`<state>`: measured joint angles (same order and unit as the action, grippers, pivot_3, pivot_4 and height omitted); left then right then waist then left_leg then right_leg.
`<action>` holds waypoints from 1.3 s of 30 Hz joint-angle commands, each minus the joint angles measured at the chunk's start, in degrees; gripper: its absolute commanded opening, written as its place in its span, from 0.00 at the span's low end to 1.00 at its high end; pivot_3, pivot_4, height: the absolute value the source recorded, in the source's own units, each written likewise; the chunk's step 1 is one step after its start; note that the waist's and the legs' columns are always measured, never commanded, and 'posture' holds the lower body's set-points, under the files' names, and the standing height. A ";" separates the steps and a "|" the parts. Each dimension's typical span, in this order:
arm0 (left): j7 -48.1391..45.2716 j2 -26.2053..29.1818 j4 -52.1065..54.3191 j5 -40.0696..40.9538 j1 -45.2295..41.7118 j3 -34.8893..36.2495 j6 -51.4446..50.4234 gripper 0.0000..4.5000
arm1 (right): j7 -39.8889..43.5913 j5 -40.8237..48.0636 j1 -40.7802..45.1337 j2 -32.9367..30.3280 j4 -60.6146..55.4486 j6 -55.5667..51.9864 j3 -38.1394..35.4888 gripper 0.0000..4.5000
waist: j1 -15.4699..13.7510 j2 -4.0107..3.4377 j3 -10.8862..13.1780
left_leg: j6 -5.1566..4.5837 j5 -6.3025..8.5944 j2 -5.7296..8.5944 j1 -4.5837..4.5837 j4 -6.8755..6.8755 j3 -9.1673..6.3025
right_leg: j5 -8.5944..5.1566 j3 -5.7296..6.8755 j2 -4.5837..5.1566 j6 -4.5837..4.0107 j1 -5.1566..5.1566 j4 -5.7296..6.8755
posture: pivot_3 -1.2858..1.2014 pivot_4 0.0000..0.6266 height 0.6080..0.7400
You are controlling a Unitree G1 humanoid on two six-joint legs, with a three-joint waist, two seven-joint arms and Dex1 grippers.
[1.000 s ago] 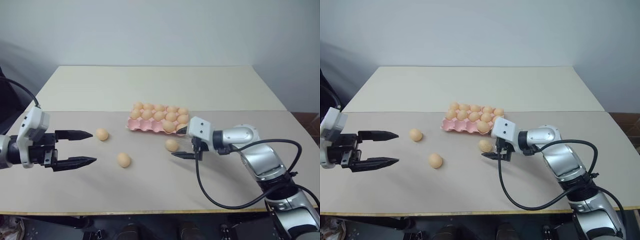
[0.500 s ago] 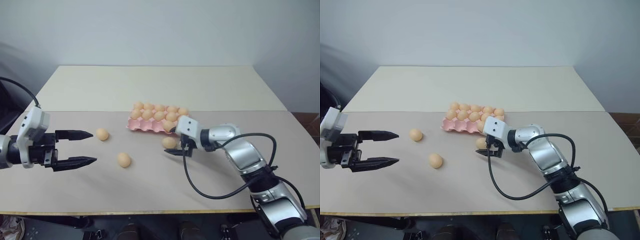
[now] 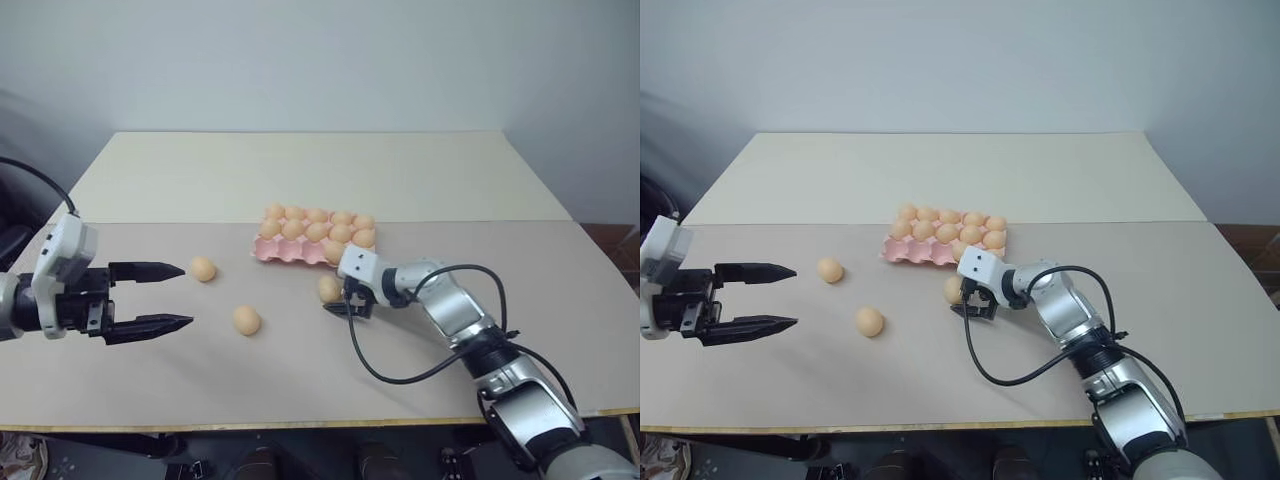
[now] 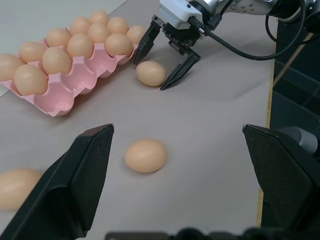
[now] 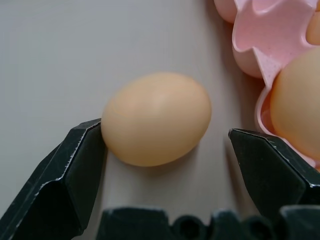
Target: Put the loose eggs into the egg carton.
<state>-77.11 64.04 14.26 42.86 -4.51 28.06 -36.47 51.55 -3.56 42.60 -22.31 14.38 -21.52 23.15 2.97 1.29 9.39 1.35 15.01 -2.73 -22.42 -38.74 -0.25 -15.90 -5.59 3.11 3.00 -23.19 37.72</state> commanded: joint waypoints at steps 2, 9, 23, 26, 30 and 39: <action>0.12 0.61 1.37 0.84 0.09 2.38 -0.03 1.00 | -0.34 -0.59 1.49 0.33 -0.28 1.41 -0.99 0.99 | 0.07 0.00 0.00 | 0.00 0.00 0.00 0.00 0.00 0.00 | 0.00 0.00 0.00 0.00 0.00 0.00 | 0.52 0.24 1.00; 0.21 0.65 1.35 0.83 0.12 2.37 0.00 1.00 | -0.14 -0.69 1.34 1.09 -0.24 1.03 -1.10 0.99 | 0.59 0.00 0.00 | 0.00 0.00 0.00 0.00 0.00 -0.01 | 0.00 0.00 0.00 0.00 0.00 0.00 | 0.52 0.24 1.00; 0.03 0.83 0.89 0.65 -0.14 2.29 0.21 1.00 | 0.69 -0.03 0.99 1.45 -1.42 0.68 -1.48 0.59 | 0.97 0.00 0.00 | 0.00 0.00 0.00 0.00 0.00 -0.01 | 0.00 0.00 0.00 0.00 0.00 0.00 | 0.52 0.24 1.00; 0.03 0.80 0.87 0.64 -0.14 2.31 0.26 1.00 | 0.63 -0.04 0.82 1.28 -2.00 0.59 -1.71 0.57 | 0.97 0.00 0.00 | 0.00 0.00 0.00 0.00 0.00 -0.01 | 0.00 0.00 0.01 0.00 0.00 0.00 | 0.52 0.24 1.00; 0.06 0.72 0.72 0.62 -0.28 2.23 0.39 1.00 | 0.79 0.58 0.88 0.85 -4.37 -0.11 -2.56 0.56 | 0.96 0.00 0.00 | 0.00 0.00 0.00 0.00 0.00 -0.02 | 0.00 0.00 0.00 0.00 0.00 0.00 | 0.52 0.24 1.00; 0.72 0.03 0.24 1.41 -1.53 2.11 0.17 1.00 | -2.90 4.16 8.24 5.90 -0.76 -1.18 -7.59 0.56 | 1.18 -0.01 0.00 | 0.00 0.00 -0.02 0.02 0.03 -0.03 | 0.00 0.00 -0.01 0.00 -0.02 0.04 | 0.52 0.24 1.00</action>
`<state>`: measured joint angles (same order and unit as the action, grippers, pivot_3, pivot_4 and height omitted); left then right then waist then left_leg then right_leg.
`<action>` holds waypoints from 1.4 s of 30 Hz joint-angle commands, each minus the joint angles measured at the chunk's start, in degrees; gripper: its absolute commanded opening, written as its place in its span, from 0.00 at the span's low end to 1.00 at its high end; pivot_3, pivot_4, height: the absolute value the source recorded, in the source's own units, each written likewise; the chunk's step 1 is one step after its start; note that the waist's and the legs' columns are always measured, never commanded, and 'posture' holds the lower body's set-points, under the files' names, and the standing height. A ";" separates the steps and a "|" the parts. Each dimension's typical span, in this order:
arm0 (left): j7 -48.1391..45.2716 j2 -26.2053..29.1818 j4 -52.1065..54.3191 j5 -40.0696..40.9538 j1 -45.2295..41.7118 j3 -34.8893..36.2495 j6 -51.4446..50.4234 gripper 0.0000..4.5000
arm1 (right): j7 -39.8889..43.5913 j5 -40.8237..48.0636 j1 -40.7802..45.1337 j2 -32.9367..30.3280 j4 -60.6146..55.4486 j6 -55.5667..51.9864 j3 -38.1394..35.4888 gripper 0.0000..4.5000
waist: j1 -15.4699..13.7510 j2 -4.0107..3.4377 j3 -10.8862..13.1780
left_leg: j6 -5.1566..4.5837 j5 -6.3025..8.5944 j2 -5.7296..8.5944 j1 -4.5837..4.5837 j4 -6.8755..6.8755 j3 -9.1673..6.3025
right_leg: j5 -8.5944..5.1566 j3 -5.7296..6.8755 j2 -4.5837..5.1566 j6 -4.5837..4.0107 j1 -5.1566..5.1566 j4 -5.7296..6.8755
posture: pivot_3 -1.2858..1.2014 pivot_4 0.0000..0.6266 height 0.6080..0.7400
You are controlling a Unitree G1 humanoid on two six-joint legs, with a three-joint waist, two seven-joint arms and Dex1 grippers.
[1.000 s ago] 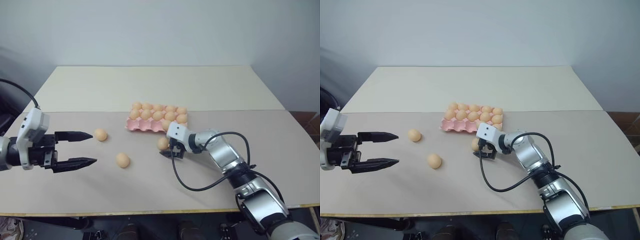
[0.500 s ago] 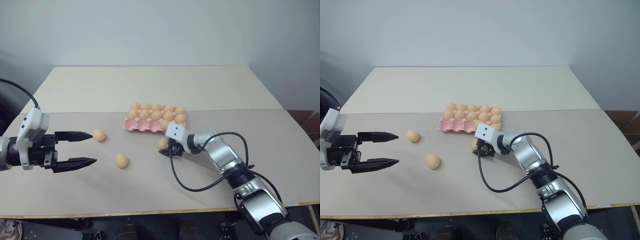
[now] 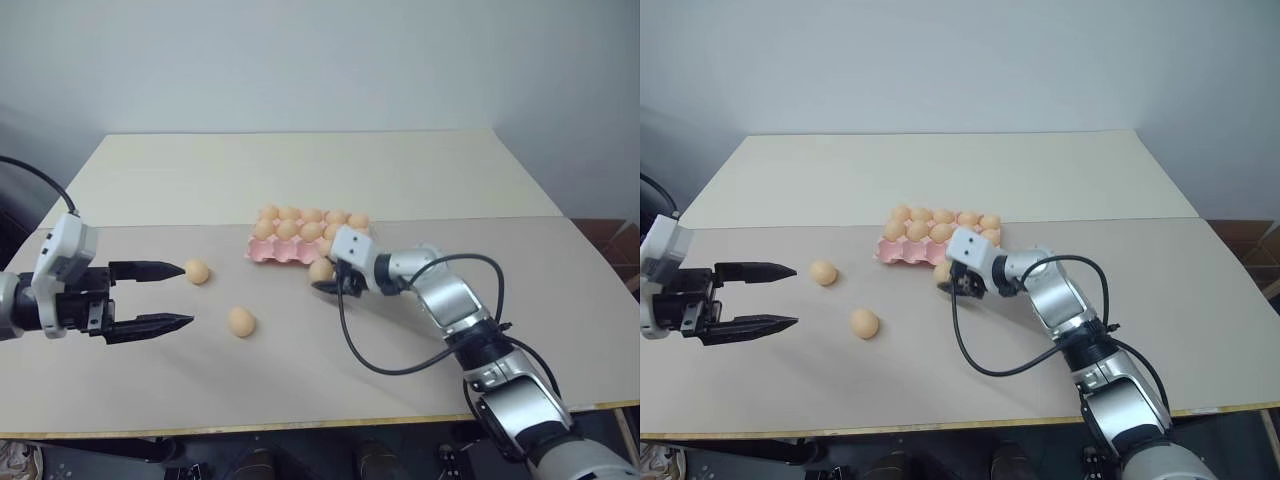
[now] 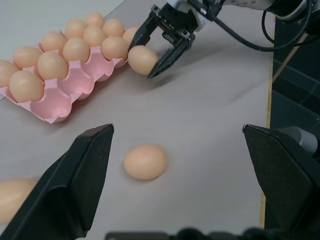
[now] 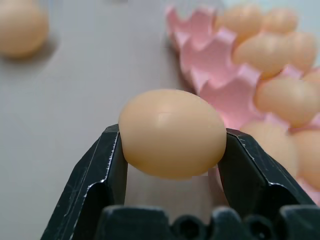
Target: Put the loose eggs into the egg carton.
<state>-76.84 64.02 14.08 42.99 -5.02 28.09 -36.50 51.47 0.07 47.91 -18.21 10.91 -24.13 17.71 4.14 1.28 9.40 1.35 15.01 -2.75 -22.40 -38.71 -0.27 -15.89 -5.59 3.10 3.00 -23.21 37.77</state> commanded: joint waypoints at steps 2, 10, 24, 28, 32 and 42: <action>0.57 -0.03 0.54 1.33 -1.04 2.10 0.16 1.00 | -4.94 -0.35 4.33 3.08 6.00 2.80 -2.28 0.56 | -0.03 0.00 0.00 | 0.00 0.00 0.00 0.01 0.01 0.00 | 0.00 0.00 0.00 0.00 0.00 0.00 | 0.52 0.24 1.00; 0.81 -0.22 1.52 1.48 0.12 3.23 -0.16 1.00 | -14.12 -3.81 9.85 7.35 19.38 6.06 -2.39 0.56 | 0.04 -0.01 0.01 | 0.01 -0.01 0.01 -0.03 0.03 0.00 | 0.01 0.01 0.02 -0.01 -0.05 -0.01 | 0.52 0.24 1.00; 0.80 0.05 1.74 1.68 0.42 3.61 -0.53 1.00 | -14.02 -3.11 10.24 7.60 18.35 6.70 -3.47 0.99 | 0.17 -0.02 0.01 | 0.01 0.00 0.00 -0.01 0.11 0.00 | 0.01 0.01 0.02 -0.02 -0.06 -0.02 | 0.52 0.24 1.00; 0.84 -0.05 1.30 1.62 -0.42 2.74 -0.44 1.00 | -11.00 -1.00 7.37 4.99 11.05 4.72 -4.83 0.99 | 0.03 -0.02 0.01 | 0.01 -0.01 0.00 -0.03 0.12 0.00 | 0.01 0.01 0.02 -0.01 -0.06 -0.04 | 0.52 0.24 1.00; 0.72 -0.09 0.71 1.51 -1.17 1.88 -0.23 1.00 | -6.77 2.84 2.28 0.55 -0.98 1.16 -6.86 0.99 | -0.37 -0.02 0.01 | 0.01 0.00 0.00 -0.05 0.14 -0.02 | 0.00 0.06 0.04 -0.01 -0.03 -0.10 | 0.52 0.24 1.00; -0.06 0.28 -3.04 0.46 -3.88 0.15 0.85 1.00 | 3.79 17.68 -11.16 -15.94 -25.83 -8.81 -18.65 0.99 | -0.38 -0.01 0.02 | 0.00 0.00 0.00 -0.04 0.16 -0.02 | 0.00 0.05 0.02 -0.01 0.00 -0.17 | 0.52 0.24 1.00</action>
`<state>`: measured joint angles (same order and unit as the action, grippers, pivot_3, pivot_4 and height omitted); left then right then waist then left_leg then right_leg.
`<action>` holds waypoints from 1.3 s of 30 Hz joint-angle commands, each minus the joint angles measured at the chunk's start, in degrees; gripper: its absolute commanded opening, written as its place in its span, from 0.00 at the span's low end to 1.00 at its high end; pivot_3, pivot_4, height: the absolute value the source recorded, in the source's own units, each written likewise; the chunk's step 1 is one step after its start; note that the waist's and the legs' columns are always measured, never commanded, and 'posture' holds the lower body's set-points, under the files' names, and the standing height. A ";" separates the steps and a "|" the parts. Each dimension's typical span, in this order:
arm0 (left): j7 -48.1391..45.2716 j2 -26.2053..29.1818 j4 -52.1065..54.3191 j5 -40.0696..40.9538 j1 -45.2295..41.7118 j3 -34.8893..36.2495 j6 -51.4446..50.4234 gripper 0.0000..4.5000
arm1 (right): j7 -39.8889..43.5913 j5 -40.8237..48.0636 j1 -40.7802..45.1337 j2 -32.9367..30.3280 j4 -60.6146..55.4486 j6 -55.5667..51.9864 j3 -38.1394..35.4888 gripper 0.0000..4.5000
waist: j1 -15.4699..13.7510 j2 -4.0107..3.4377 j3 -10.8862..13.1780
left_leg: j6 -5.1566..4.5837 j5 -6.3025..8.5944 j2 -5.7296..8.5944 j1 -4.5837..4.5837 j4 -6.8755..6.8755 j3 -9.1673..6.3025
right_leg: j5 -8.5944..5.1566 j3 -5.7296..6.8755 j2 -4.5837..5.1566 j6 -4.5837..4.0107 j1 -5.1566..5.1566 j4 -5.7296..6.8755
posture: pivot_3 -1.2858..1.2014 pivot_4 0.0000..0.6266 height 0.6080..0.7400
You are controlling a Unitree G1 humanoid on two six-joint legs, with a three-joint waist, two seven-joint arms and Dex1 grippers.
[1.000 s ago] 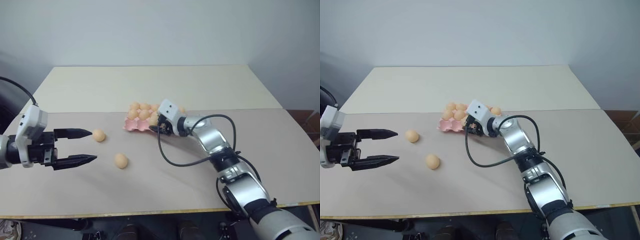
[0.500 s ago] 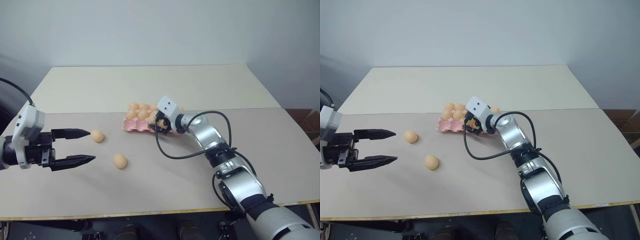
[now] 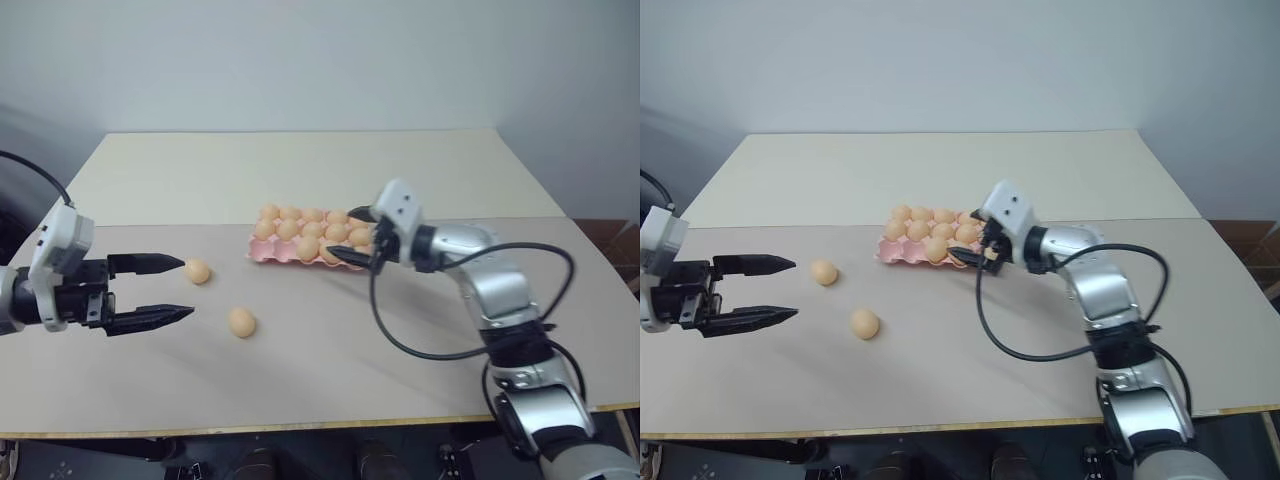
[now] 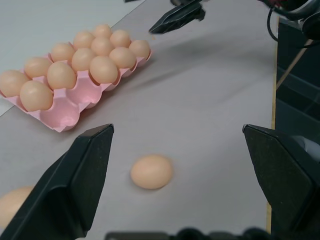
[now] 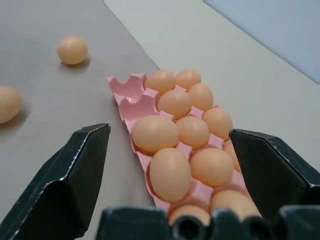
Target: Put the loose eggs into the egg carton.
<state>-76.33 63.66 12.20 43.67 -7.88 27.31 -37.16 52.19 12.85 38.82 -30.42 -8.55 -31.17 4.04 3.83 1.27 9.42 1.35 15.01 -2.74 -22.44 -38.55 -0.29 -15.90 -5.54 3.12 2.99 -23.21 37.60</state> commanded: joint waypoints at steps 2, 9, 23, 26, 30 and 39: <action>-0.97 0.65 -2.16 -0.64 -1.14 1.10 2.09 1.00 | 5.91 8.15 -5.03 -7.68 -9.05 -2.11 -7.86 0.99 | -0.20 0.01 0.01 | 0.00 0.00 0.00 -0.01 0.01 0.00 | 0.00 0.00 0.00 0.00 0.01 -0.04 | 0.52 0.24 1.00; -1.31 0.24 -4.93 -2.00 -0.71 1.92 4.57 1.00 | 16.44 17.70 -14.36 -19.55 -12.99 -0.99 -16.59 0.99 | -0.18 0.02 0.01 | 0.00 0.00 0.00 0.05 0.01 0.02 | -0.01 -0.02 0.00 0.00 0.06 -0.05 | 0.52 0.24 1.00; -0.71 0.22 -3.69 -5.93 -0.84 -2.86 7.58 1.00 | 16.56 19.56 -15.83 -21.66 -12.48 0.92 -16.70 0.99 | -0.73 0.03 0.02 | 0.00 0.00 0.00 0.06 -0.01 0.05 | -0.01 -0.05 0.00 0.00 0.07 -0.04 | 0.52 0.24 1.00; -0.52 -0.17 -2.63 -10.46 -1.94 -8.81 11.54 1.00 | 16.06 19.62 -16.04 -21.58 -13.03 0.95 -16.44 0.99 | -1.25 0.03 0.02 | 0.00 0.00 0.01 0.06 -0.03 0.05 | -0.01 -0.05 0.00 0.00 0.08 -0.03 | 0.52 0.24 1.00; 0.12 -3.51 -3.29 -18.65 -5.62 -19.09 19.55 1.00 | 15.85 20.09 -16.12 -21.61 -13.88 0.98 -15.98 0.99 | -1.64 0.03 0.02 | 0.00 0.00 0.01 0.04 -0.03 0.06 | -0.01 -0.04 -0.01 0.00 0.08 -0.03 | 0.52 0.24 1.00; 0.30 -10.84 -12.67 -33.03 -14.17 -33.02 35.84 1.00 | 14.72 20.71 -15.37 -21.77 -14.55 0.68 -15.16 0.99 | -1.73 0.04 0.02 | -0.01 0.00 0.03 0.00 -0.16 0.05 | -0.01 -0.04 -0.01 0.00 0.11 0.00 | 0.52 0.24 1.00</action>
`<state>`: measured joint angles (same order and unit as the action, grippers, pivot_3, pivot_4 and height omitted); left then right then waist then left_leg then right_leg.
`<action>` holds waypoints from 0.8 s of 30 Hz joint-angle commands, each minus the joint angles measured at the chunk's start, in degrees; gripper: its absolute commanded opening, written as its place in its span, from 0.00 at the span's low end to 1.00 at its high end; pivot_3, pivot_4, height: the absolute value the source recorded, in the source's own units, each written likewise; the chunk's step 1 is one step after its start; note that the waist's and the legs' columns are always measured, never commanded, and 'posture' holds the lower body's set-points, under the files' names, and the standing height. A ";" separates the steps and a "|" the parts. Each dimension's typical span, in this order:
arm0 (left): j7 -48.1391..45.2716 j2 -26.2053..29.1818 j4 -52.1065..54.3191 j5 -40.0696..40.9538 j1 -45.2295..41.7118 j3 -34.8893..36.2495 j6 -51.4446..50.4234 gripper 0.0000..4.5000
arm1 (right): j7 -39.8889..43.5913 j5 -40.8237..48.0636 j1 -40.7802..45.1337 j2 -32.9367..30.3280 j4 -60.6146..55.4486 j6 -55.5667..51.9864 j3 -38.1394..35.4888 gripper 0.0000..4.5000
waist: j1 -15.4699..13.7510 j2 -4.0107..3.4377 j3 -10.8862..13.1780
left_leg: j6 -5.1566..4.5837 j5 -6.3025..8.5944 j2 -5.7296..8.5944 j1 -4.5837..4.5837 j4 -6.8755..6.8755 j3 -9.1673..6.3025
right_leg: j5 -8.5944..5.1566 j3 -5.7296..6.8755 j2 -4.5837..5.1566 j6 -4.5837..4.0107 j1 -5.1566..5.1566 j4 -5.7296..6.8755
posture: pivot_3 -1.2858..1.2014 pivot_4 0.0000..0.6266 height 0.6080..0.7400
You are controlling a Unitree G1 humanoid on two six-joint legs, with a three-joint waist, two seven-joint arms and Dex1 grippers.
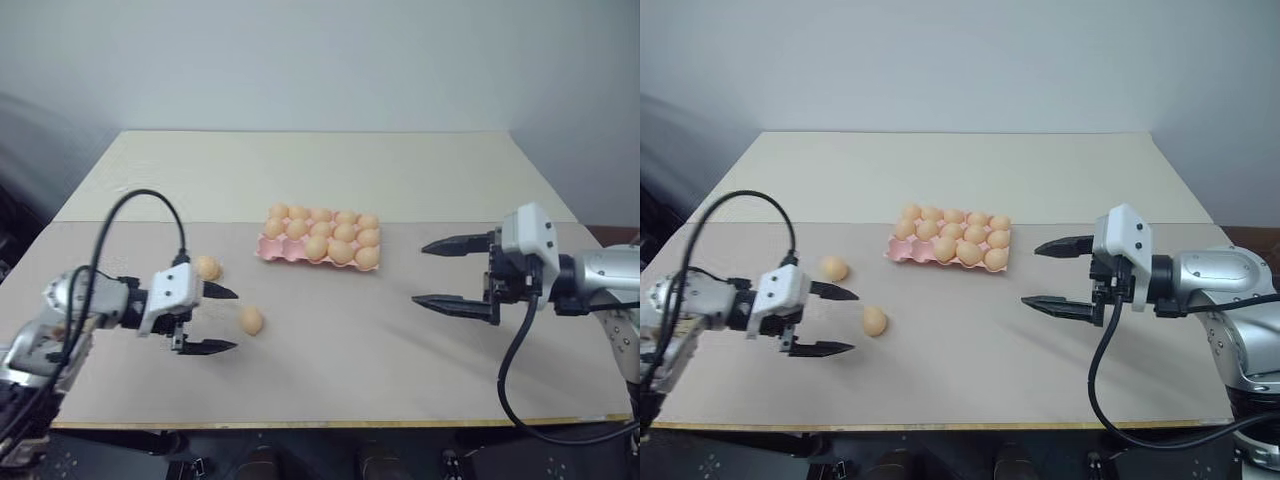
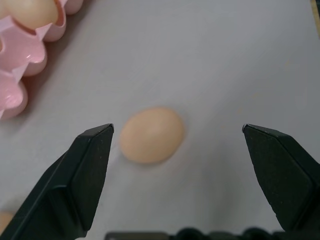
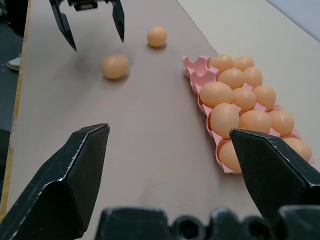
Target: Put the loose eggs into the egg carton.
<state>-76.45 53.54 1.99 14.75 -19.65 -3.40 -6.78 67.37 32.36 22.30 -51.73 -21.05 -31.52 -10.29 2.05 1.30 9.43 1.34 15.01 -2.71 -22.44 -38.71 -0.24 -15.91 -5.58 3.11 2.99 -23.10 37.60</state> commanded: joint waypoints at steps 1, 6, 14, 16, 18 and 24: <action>0.76 -1.44 -3.73 -5.58 -3.15 -3.38 6.90 1.00 | -0.65 1.24 1.11 -0.49 -2.18 1.04 -0.78 0.99 | 0.11 0.00 0.00 | 0.00 0.00 0.00 -0.01 -0.01 0.00 | 0.00 0.00 0.00 0.00 0.00 -0.01 | 0.52 0.24 1.00; 1.43 -4.55 -8.11 -8.82 -4.34 -6.48 10.99 1.00 | -1.75 1.62 0.41 -0.39 -3.30 0.80 -0.94 0.99 | 0.18 0.00 0.00 | -0.01 0.01 0.00 -0.03 -0.02 0.00 | 0.00 -0.01 0.00 0.00 -0.01 0.00 | 0.52 0.24 1.00; 3.81 -7.29 -13.66 -12.05 -6.79 -7.68 15.55 0.74 | -3.02 2.27 -0.53 -0.35 -4.33 0.80 -1.51 1.00 | 0.02 0.00 0.00 | -0.02 0.00 0.00 0.03 -0.11 -0.02 | 0.01 0.00 0.01 0.02 0.08 0.05 | 0.52 0.24 1.00; 3.74 -7.43 -14.13 -12.04 -7.03 -7.57 16.05 0.60 | -3.24 2.31 -0.68 -0.35 -4.45 0.90 -1.55 1.00 | 0.03 0.00 0.00 | -0.02 0.00 0.00 0.02 -0.10 -0.02 | 0.01 0.00 0.01 0.02 0.07 0.05 | 0.52 0.24 1.00; 2.73 -7.36 -14.13 -11.02 -7.32 -7.27 15.30 0.48 | -3.33 2.51 -0.79 -0.40 -4.51 1.02 -1.64 1.00 | 0.03 0.00 0.00 | -0.02 0.00 0.00 0.01 -0.10 -0.02 | 0.01 0.00 0.01 0.02 0.06 0.05 | 0.52 0.24 1.00; 0.23 -7.65 -12.75 -5.18 -9.14 -4.41 10.31 0.44 | -3.63 2.41 -0.30 -0.35 -3.90 1.64 -1.18 1.00 | 0.07 0.00 0.00 | -0.02 0.00 0.00 0.01 -0.10 -0.02 | 0.01 0.00 0.00 0.02 0.06 0.06 | 0.52 0.24 1.00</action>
<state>-75.73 45.74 -12.15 6.75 -26.96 -10.52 5.03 63.81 33.95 21.30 -51.73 -23.83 -31.47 -10.05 2.12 1.30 9.43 1.32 15.01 -2.71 -22.43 -38.82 -0.26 -15.90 -5.58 3.11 3.01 -23.04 37.67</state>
